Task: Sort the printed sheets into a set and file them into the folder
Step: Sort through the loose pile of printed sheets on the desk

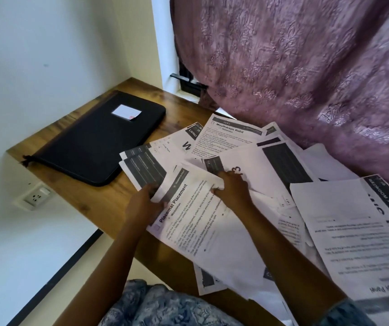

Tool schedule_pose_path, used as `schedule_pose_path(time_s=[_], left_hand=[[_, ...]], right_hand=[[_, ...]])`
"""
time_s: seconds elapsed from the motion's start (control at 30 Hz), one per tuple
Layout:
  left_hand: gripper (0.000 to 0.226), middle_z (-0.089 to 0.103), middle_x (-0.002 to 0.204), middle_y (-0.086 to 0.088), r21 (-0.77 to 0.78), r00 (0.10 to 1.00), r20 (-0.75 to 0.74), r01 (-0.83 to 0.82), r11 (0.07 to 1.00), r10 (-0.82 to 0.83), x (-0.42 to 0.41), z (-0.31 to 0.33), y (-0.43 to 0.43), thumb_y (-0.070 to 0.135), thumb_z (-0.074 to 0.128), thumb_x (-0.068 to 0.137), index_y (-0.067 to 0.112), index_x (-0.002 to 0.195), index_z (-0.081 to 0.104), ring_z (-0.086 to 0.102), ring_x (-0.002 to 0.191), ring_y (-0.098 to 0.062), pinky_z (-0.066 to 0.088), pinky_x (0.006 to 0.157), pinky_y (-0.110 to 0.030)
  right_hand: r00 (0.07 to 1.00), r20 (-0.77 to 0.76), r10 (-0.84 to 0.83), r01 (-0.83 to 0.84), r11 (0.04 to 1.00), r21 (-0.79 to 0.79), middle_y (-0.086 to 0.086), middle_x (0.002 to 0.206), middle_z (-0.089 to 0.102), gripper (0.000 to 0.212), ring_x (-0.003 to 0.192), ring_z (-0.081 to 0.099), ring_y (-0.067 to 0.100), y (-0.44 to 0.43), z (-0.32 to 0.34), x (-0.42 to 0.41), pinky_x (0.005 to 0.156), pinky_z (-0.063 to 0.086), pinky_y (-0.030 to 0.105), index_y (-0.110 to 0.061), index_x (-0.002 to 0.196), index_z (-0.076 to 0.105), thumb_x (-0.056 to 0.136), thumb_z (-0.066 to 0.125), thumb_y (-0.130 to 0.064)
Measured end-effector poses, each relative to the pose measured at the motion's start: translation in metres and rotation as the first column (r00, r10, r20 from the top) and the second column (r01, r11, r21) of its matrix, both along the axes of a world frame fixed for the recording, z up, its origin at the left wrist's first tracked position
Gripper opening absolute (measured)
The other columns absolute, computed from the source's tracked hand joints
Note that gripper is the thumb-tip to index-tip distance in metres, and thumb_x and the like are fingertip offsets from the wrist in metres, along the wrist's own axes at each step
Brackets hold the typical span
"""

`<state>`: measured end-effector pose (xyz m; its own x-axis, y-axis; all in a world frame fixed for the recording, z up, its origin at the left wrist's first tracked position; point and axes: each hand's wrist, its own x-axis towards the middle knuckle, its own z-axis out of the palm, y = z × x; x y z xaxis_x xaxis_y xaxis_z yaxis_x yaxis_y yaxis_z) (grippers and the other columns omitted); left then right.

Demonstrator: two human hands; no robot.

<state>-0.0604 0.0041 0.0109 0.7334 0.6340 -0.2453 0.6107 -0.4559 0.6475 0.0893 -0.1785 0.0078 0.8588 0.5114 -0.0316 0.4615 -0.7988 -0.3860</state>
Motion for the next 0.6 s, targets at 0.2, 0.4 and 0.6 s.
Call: schedule_pose_path(time_s=[0.2,0.4,0.6], left_hand=[[0.011,0.066,0.081,0.009,-0.137,0.967,0.169,0.212,0.968,-0.188,-0.002,0.030,0.015,0.017,0.068,0.088,0.027,0.086,0.064,0.063,0.074,-0.008,0.048,0.063,-0.023],[0.011,0.072,0.091,0.010,-0.192,0.736,0.227,0.676,0.711,-0.638,0.034,0.042,0.006,0.009,0.070,0.085,0.019,0.089,0.070,0.068,0.084,-0.009,0.053,0.073,-0.020],[0.020,0.072,0.096,0.002,-0.394,0.667,0.271,0.735,0.552,-0.694,0.076,0.040,-0.032,0.029,0.076,0.080,0.020,0.096,0.071,0.068,0.093,-0.015,0.053,0.075,-0.021]], right_hand=[[0.911,-0.408,0.061,0.067,0.954,0.292,0.001,0.129,0.057,0.060,0.116,0.057,0.024,-0.032,0.030,-0.004,0.092,0.045,0.034,-0.019,0.132,0.044,0.080,0.075,-0.025],[0.820,-0.571,0.046,0.066,0.983,0.174,-0.001,0.123,0.060,0.043,0.113,0.057,0.021,-0.100,0.036,-0.016,0.099,0.044,0.037,-0.017,0.125,0.055,0.086,0.069,-0.028],[0.921,-0.388,-0.035,0.171,0.931,0.322,0.007,0.106,0.070,0.033,0.096,0.064,0.020,-0.148,0.020,-0.029,0.088,0.050,0.035,-0.007,0.114,0.066,0.082,0.072,-0.015]])
